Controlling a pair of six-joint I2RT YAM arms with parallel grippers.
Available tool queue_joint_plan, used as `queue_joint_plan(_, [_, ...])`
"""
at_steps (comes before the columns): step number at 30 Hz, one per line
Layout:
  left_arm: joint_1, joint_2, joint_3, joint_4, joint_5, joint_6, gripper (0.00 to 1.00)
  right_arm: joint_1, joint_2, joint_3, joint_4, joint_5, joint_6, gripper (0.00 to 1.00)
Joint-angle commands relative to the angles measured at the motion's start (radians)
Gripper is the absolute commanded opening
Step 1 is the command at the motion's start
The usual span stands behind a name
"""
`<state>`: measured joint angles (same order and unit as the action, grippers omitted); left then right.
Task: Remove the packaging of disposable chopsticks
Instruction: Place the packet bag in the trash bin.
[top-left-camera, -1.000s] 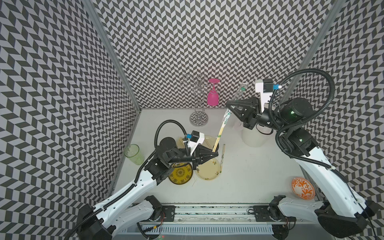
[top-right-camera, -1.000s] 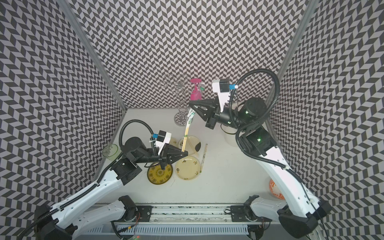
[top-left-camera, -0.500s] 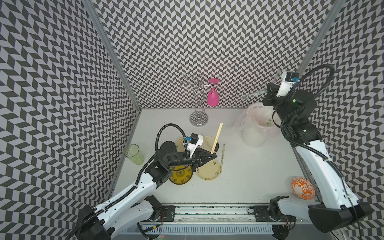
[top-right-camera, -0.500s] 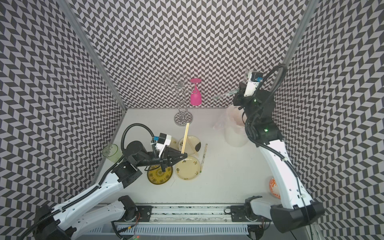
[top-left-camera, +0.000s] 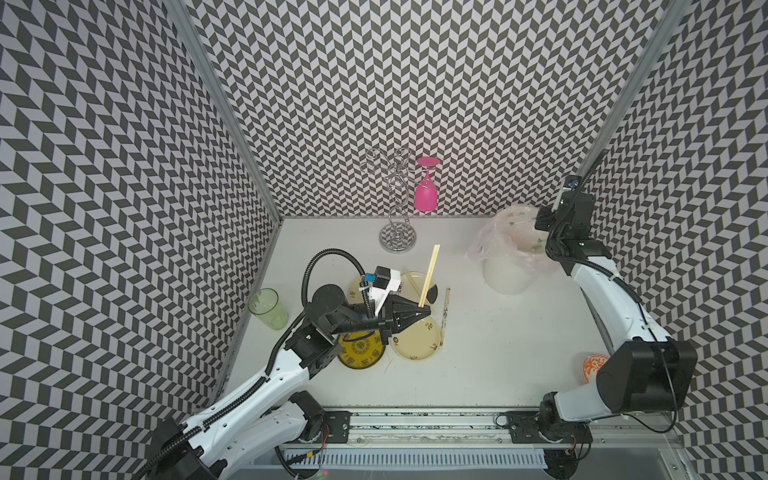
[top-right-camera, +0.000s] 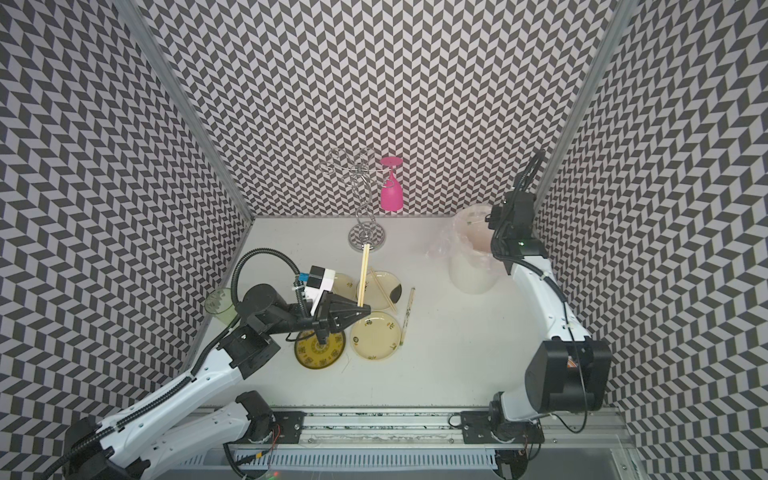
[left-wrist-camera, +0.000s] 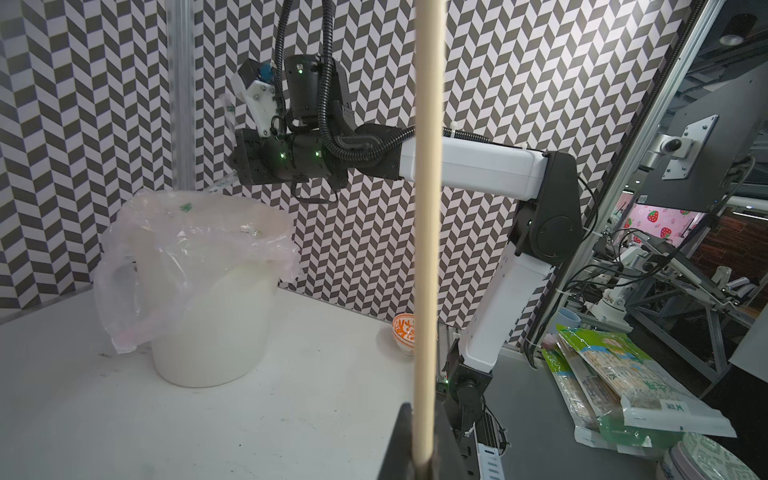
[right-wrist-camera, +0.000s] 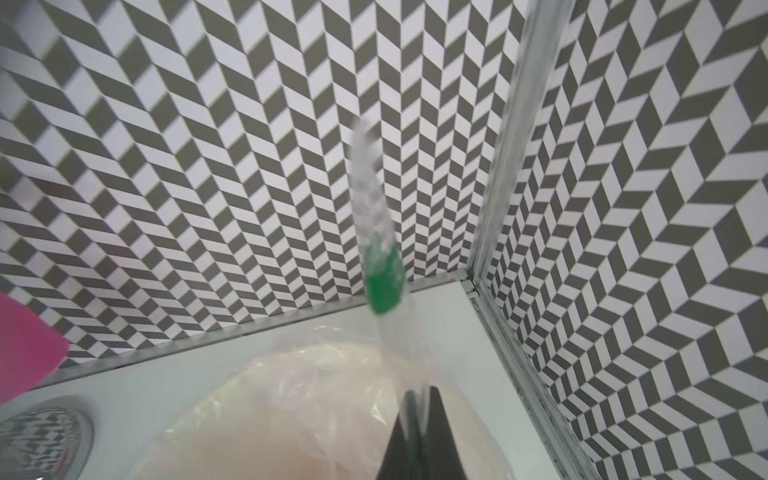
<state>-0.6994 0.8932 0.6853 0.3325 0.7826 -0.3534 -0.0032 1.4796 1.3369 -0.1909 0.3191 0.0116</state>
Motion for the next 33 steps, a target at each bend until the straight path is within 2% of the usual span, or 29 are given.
queue_joint_plan(1, [0.009, -0.008, -0.005, 0.013, -0.026, -0.004, 0.0, 0.003, -0.015, -0.011, 0.015, -0.001, 0.024, 0.0])
queue_joint_plan(5, [0.009, -0.011, -0.01, 0.011, -0.042, -0.004, 0.0, 0.011, -0.053, -0.076, 0.008, -0.029, 0.022, 0.0])
queue_joint_plan(6, [0.009, -0.009, -0.01, 0.013, -0.042, -0.007, 0.0, 0.016, -0.065, -0.096, 0.008, -0.028, 0.022, 0.04])
queue_joint_plan(12, [0.012, -0.001, -0.006, -0.001, -0.064, -0.009, 0.0, 0.022, -0.084, -0.096, -0.045, -0.109, 0.05, 0.52])
queue_joint_plan(15, [0.014, 0.01, 0.001, -0.049, -0.116, -0.01, 0.0, 0.024, -0.101, -0.045, -0.08, -0.207, 0.086, 0.65])
queue_joint_plan(17, [0.016, 0.018, 0.006, -0.09, -0.155, -0.026, 0.0, 0.03, -0.096, 0.016, -0.124, -0.258, 0.104, 0.77])
queue_joint_plan(19, [0.017, 0.018, -0.003, -0.124, -0.2, -0.073, 0.0, 0.047, -0.07, 0.095, -0.194, -0.255, 0.108, 0.92])
queue_joint_plan(23, [0.017, -0.024, -0.073, -0.156, -0.283, -0.234, 0.0, 0.057, -0.049, 0.14, -0.266, -0.209, 0.117, 0.98])
queue_joint_plan(27, [0.017, -0.102, -0.155, -0.171, -0.309, -0.357, 0.0, 0.057, -0.002, 0.139, -0.328, -0.154, 0.123, 0.98])
queue_joint_plan(31, [0.016, -0.171, -0.154, -0.254, -0.372, -0.356, 0.0, 0.056, 0.074, 0.148, -0.392, 0.042, 0.135, 0.97])
queue_joint_plan(33, [0.019, -0.186, -0.138, -0.282, -0.391, -0.338, 0.0, 0.047, 0.094, 0.156, -0.414, 0.051, 0.149, 0.97])
